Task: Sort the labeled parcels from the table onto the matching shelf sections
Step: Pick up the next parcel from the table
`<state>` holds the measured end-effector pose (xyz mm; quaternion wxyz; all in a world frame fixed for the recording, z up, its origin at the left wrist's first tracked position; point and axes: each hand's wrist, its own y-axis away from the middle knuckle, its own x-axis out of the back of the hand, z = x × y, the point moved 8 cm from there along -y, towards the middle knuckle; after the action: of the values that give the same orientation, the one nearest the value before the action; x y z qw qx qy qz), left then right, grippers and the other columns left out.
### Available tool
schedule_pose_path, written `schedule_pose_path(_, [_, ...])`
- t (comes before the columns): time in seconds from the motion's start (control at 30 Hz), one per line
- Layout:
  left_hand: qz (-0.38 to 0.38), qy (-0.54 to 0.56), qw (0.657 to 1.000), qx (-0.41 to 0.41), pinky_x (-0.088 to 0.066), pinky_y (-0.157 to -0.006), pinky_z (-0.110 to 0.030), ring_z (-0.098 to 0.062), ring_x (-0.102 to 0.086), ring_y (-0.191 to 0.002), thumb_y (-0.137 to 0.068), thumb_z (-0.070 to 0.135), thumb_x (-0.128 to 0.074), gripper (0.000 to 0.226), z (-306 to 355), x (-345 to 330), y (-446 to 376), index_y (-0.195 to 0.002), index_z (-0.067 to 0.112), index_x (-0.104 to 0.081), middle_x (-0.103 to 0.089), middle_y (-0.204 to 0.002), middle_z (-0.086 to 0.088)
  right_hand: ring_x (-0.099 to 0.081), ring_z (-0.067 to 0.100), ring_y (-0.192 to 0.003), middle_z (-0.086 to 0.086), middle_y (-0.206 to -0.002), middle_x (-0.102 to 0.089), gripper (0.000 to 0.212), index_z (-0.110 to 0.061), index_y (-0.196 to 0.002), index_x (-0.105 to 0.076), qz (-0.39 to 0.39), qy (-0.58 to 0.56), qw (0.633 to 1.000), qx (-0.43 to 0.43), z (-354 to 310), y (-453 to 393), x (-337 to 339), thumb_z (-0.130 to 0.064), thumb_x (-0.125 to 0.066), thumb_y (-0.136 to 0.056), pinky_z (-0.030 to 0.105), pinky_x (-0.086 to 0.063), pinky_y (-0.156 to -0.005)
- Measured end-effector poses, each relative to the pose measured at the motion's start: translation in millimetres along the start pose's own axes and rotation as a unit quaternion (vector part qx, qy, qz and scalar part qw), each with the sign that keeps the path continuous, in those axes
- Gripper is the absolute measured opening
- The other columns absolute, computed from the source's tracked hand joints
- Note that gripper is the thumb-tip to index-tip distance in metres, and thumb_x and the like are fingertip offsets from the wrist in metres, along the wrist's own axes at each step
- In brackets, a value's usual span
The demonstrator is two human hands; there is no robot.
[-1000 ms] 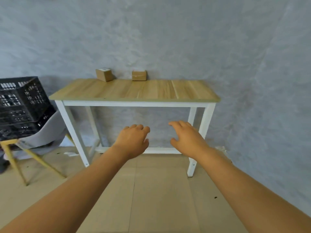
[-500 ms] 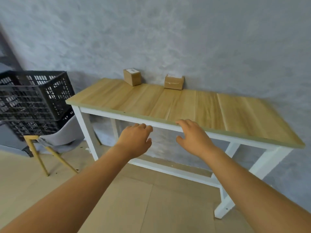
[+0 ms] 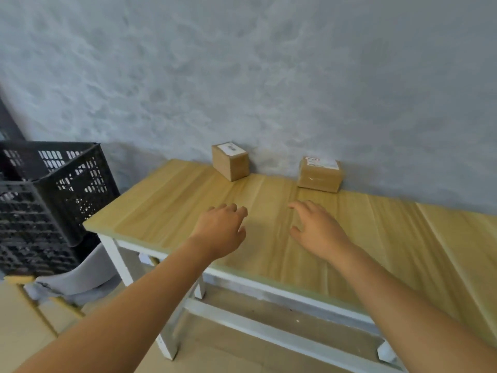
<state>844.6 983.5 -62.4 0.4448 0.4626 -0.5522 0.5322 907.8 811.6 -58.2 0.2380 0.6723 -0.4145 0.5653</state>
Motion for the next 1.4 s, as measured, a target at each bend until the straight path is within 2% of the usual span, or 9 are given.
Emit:
schedule_pose_path(0.37, [-0.016, 0.019, 0.999, 0.042, -0.047, -0.091, -0.037, -0.024, -0.056, -0.109, -0.098, 0.038, -0.043, 0.038, -113, -38, -118, -0.132, 0.022, -0.049, -0.060, -0.118, -0.001, -0.051, 0.026, -0.126, 0.007, -0.136, -0.053, 0.052, -0.018, -0.138, -0.049, -0.028, -0.106, 0.993, -0.037, 2, -183, -58, -0.025, -0.062, -0.089, 0.040, -0.045, -0.102])
schedule_pose_path(0.47, [-0.020, 0.016, 0.998, 0.065, -0.045, -0.092, -0.036, -0.024, -0.056, -0.111, -0.098, 0.038, -0.043, 0.038, -141, -48, -139, -0.132, 0.021, -0.049, -0.060, -0.118, -0.001, -0.052, 0.024, -0.124, 0.007, -0.135, -0.054, 0.051, -0.017, -0.137, -0.051, -0.017, -0.157, 0.987, -0.042, 3, -233, -74, -0.022, -0.063, -0.088, 0.033, -0.043, -0.100])
schedule_pose_path(0.63, [-0.030, 0.011, 0.995, 0.091, -0.045, -0.094, -0.036, -0.023, -0.056, -0.112, -0.098, 0.038, -0.043, 0.039, -183, -57, -169, -0.134, 0.023, -0.048, -0.060, -0.120, -0.001, -0.057, 0.021, -0.111, 0.010, -0.130, -0.059, 0.045, -0.014, -0.133, -0.052, 0.032, -0.303, 0.945, -0.116, 6, -311, -86, -0.030, -0.062, -0.092, 0.023, -0.035, -0.080])
schedule_pose_path(0.77, [-0.035, 0.020, 0.995, 0.092, -0.044, -0.088, -0.035, -0.023, -0.057, -0.107, -0.098, 0.038, -0.043, 0.039, -207, -67, -181, -0.134, 0.023, -0.048, -0.061, -0.116, 0.000, -0.056, 0.024, -0.117, 0.005, -0.134, -0.057, 0.068, -0.013, -0.140, -0.044, 0.027, -0.383, 0.904, -0.186, 0, -353, -96, -0.048, -0.068, -0.087, 0.025, -0.034, -0.078])
schedule_pose_path(0.9, [-0.039, 0.033, 0.994, 0.093, -0.044, -0.089, -0.035, -0.022, -0.057, -0.108, -0.097, 0.036, -0.044, 0.040, -232, -75, -195, -0.135, 0.024, -0.049, -0.061, -0.117, 0.001, -0.056, 0.007, -0.082, -0.011, -0.099, -0.056, 0.061, -0.020, -0.123, -0.046, -0.036, -0.414, 0.882, -0.221, -6, -369, -123, -0.044, -0.080, -0.078, 0.019, -0.036, -0.057])
schedule_pose_path(1.0, [-0.039, 0.048, 0.995, 0.082, -0.045, -0.092, -0.036, -0.022, -0.056, -0.110, -0.096, 0.036, -0.045, 0.041, -248, -80, -206, -0.136, 0.024, -0.049, -0.061, -0.119, 0.001, -0.052, -0.006, -0.076, -0.021, -0.087, -0.053, 0.056, -0.024, -0.112, -0.046, -0.046, -0.430, 0.869, -0.239, -4, -371, -133, -0.038, -0.085, -0.074, 0.017, -0.037, -0.057])
schedule_pose_path(1.1, [-0.042, 0.057, 0.995, 0.071, -0.044, -0.094, -0.037, -0.023, -0.055, -0.113, -0.097, 0.037, -0.044, 0.042, -261, -86, -213, -0.137, 0.025, -0.048, -0.060, -0.122, 0.000, -0.062, 0.002, -0.084, -0.017, -0.089, -0.065, 0.047, -0.025, -0.105, -0.057, -0.090, -0.420, 0.868, -0.248, -2, -371, -135, -0.043, -0.085, -0.071, 0.024, -0.048, -0.069])
schedule_pose_path(1.17, [-0.040, 0.065, 0.995, 0.065, -0.044, -0.096, -0.036, -0.023, -0.055, -0.116, -0.097, 0.037, -0.044, 0.043, -268, -88, -217, -0.138, 0.025, -0.047, -0.059, -0.126, 0.001, -0.066, 0.006, -0.084, -0.015, -0.088, -0.072, 0.041, -0.027, -0.103, -0.065, -0.126, -0.408, 0.868, -0.254, -4, -370, -134, -0.046, -0.084, -0.072, 0.026, -0.050, -0.067])
schedule_pose_path(1.4, [-0.031, 0.089, 0.995, 0.046, -0.041, -0.097, -0.034, -0.020, -0.053, -0.121, -0.099, 0.037, -0.044, 0.044, -277, -89, -220, -0.140, 0.024, -0.047, -0.056, -0.133, 0.003, -0.057, 0.010, -0.098, -0.010, -0.117, -0.063, 0.071, -0.029, -0.121, -0.055, -0.138, -0.349, 0.893, -0.250, -22, -365, -122, -0.054, -0.085, -0.063, 0.030, -0.039, -0.066])
